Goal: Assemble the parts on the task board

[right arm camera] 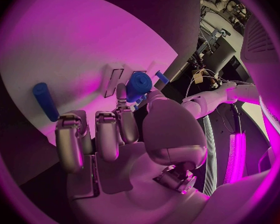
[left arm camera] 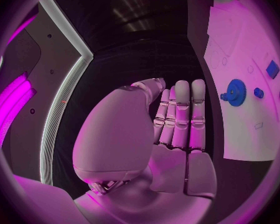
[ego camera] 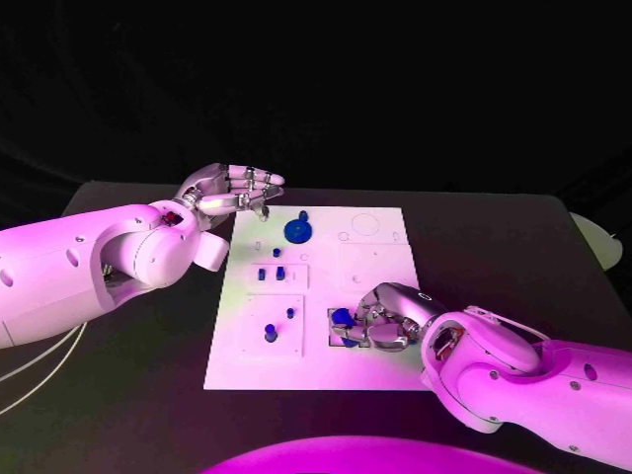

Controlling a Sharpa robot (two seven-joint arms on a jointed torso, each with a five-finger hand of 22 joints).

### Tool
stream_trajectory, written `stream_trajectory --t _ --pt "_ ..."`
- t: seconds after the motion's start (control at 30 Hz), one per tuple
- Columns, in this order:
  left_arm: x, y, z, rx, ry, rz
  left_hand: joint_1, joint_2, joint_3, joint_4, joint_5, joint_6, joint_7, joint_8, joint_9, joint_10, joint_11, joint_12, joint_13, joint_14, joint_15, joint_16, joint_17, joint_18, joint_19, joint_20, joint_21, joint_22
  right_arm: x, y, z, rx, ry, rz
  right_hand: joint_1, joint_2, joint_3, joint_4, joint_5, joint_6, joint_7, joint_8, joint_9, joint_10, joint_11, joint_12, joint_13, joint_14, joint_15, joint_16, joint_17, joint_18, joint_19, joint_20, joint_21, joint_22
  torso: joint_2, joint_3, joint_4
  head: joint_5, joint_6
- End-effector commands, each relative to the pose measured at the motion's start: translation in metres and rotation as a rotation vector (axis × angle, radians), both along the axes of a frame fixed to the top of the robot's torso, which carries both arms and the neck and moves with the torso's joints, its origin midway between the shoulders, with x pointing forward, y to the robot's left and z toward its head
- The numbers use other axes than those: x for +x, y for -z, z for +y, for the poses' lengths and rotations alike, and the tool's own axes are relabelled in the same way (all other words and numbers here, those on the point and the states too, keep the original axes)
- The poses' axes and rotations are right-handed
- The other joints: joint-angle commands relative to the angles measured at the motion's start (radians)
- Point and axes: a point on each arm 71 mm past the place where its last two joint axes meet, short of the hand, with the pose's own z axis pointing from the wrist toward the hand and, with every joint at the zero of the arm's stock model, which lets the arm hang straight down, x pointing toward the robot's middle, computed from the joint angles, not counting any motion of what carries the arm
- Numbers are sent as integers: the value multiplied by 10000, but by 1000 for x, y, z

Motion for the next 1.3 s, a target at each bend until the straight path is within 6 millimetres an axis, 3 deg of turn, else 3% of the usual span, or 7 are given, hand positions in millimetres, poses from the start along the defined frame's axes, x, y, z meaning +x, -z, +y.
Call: stream_trajectory --t 0.03,0.07,0.2,0.57,1.13,1.23,1.3 --pt "-1 -1 -2 -115 179 11 -143 14 72 -8 9 -20 9 -32 13 -83 25 67 -22 -5 -22 -55 -26 147 16 -14 -59 -18 0 1 0 -175 -67 -122 -224 -61 -295 -6 -729 -142 65 53 2 -106 -4 -207 487 833 -79 -3 1434 -142 1045 -74 53 2631 -2 -2 -1 -1 3" --pt "-1 -1 -2 -114 177 12 -143 14 72 -8 9 -20 9 -32 13 -83 25 67 -22 -5 -22 -55 -26 147 16 -14 -59 -18 1 1 0 -156 -55 -158 -364 -68 -514 12 -1132 -212 93 68 13 -167 7 -312 410 826 -57 -15 1409 -142 1045 -66 53 2631 2 -4 0 2 0" --pt "-1 -1 -2 -110 174 17 -143 14 72 -8 9 -20 9 -32 13 -83 25 67 -22 -5 -22 -55 -26 147 16 -14 -59 -18 1 0 1 -70 -28 -281 -676 -86 -1034 11 -1605 -372 142 83 19 -316 65 -575 214 816 -19 -36 1372 -142 1045 -26 53 2631 -1 -6 0 16 -4" --pt "-1 -1 -1 -101 167 32 -155 16 74 -4 9 -22 10 -34 14 -89 26 69 -25 -5 -21 -55 -30 147 17 -13 -62 -19 -2 -4 3 128 -185 -582 -1055 -169 -1442 21 -1777 -431 161 134 33 -382 84 -717 120 813 1 -44 1360 -142 1045 -2 53 2631 -9 -1 -4 26 -6" --pt "-1 -1 0 -90 134 31 -155 16 74 -4 9 -22 10 -34 14 -89 26 69 -25 -5 -21 -55 -30 147 17 -13 -62 -19 -10 -8 -2 105 -411 -547 -705 290 -1583 -9 -1049 -337 93 321 74 -174 24 -483 365 829 -47 -16 1420 -142 1045 -37 53 2631 -4 4 -6 49 -10" --pt "-1 -1 0 -88 128 31 -155 16 74 -4 9 -22 10 -34 14 -89 26 69 -25 -5 -21 -55 -30 147 17 -13 -62 -19 -10 -8 -4 47 -487 -509 45 411 -1617 -28 -635 -370 83 356 65 -164 15 -491 386 831 -53 -12 1428 -142 1045 -50 53 2631 -7 4 1 49 -14" --pt "-1 -1 1 -83 117 32 -155 16 74 -4 9 -22 10 -34 14 -89 26 69 -25 -5 -21 -55 -30 147 17 -13 -62 -19 -11 -8 -5 22 -570 -469 1062 479 -1573 -49 -16 -422 79 351 27 -158 -3 -500 409 833 -55 -7 1440 -142 1045 -64 53 2631 -3 6 4 48 -16"
